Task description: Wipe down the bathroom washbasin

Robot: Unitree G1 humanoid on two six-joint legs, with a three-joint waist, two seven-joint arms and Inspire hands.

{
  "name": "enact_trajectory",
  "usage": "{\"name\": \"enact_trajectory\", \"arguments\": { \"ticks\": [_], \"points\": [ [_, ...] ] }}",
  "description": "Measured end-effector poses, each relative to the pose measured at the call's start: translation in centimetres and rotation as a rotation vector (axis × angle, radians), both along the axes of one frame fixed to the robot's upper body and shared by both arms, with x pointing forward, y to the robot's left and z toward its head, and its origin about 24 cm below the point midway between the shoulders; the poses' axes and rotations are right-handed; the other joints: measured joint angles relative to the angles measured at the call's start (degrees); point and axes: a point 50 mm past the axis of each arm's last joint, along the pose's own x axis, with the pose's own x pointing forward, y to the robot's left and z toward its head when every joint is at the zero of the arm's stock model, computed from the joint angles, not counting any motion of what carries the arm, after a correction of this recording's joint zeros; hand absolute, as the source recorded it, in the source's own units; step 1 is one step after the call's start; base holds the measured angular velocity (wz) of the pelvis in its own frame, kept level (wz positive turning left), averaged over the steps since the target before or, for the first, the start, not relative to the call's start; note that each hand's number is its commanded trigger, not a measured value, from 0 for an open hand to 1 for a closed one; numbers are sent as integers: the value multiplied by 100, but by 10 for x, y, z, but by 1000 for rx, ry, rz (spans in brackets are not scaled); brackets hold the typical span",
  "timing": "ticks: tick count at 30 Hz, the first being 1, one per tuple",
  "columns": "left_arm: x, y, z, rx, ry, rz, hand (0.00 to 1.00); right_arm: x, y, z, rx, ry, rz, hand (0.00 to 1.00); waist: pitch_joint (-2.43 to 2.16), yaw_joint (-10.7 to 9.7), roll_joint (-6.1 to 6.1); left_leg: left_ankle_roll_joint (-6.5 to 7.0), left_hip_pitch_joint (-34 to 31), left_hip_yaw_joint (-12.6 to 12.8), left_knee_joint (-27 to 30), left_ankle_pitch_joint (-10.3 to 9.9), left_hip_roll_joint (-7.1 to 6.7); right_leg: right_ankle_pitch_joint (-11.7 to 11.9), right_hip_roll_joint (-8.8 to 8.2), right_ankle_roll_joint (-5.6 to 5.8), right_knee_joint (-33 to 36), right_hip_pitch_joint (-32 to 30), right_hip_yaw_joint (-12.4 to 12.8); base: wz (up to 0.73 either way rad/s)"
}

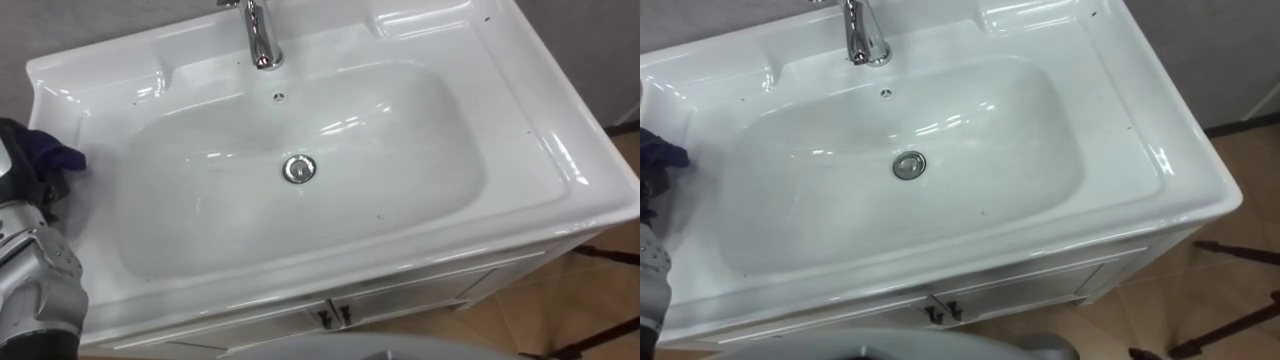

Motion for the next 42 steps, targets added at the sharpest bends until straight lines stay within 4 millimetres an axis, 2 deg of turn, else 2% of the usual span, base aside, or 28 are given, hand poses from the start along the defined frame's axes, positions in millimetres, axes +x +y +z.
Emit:
{"name": "enact_trajectory", "arguments": {
  "ticks": [9, 10, 24, 27, 32, 34, 35, 36, 37, 40, 42],
  "points": [
    [2, 0, 3, 14, -24, -2, 0, 0, 0, 0, 1, -3, -10, 0, -11, -22, -24, 0, -25, -76, 7, 0, -2, -1, -8, 1, -4, 13, -75, 4],
    [3, 0, 4, 17, -31, -2, 100, 0, 0, 0, 1, -3, -10, 0, -11, -19, -21, 0, -30, -81, 8, 0, -1, -1, -7, 1, -4, 13, -82, 5],
    [5, -3, 5, 22, -54, -28, 100, 1, 0, 0, 5, -12, -14, 0, -2, -19, -77, 0, -15, -80, 8, 0, 0, -1, -5, 0, -10, -14, -79, 0],
    [6, -5, 4, 11, -63, -33, 100, 3, 1, 0, 14, -28, -17, 0, 4, -73, -82, 0, -23, -82, 8, 0, -1, -1, -5, 0, -8, -3, -80, 0],
    [7, -9, -1, -165, -149, -18, 100, 7, 1, -1, 28, -50, -71, 0, 23, -156, -88, 0, 3, -75, 1, 0, -1, -1, 4, 0, -9, 6, -49, -2],
    [5, -8, -5, -338, -232, 40, 100, 5, 2, -1, 33, -55, -97, 0, 33, -175, -94, 0, 9, -80, -2, 0, -2, -2, 4, 1, -3, 26, -38, -4],
    [5, -8, -6, -379, -251, 54, 75, 2, 2, -1, 35, -54, -111, 0, 36, -175, -99, 0, 11, -75, -3, 0, -2, -2, 5, 1, -2, 24, -31, -5],
    [4, -9, -9, -457, -286, 85, 62, 0, 1, -1, 35, -52, -121, 0, 40, -164, -105, 0, 11, -51, -9, 0, -1, -3, 10, 2, 3, 16, -15, -9],
    [2, -9, -13, -541, -321, 124, 0, -2, 1, -1, 30, -48, -130, 0, 43, -124, -113, 0, 13, 15, -14, 0, 1, -8, 14, 2, 27, -10, 26, -12],
    [-3, -11, -25, -701, -373, 211, 0, -2, 2, -1, 26, -53, -145, 0, 35, -77, -132, 0, 16, 111, -13, 0, -4, -32, 12, 5, 112, -89, 98, -16],
    [-3, -11, -25, -718, -399, 207, 0, -1, 3, -2, 26, -55, -148, 0, 24, -67, -157, 0, 30, 115, -14, 0, -3, -32, 16, 4, 112, -101, 107, -4]
  ]
}}
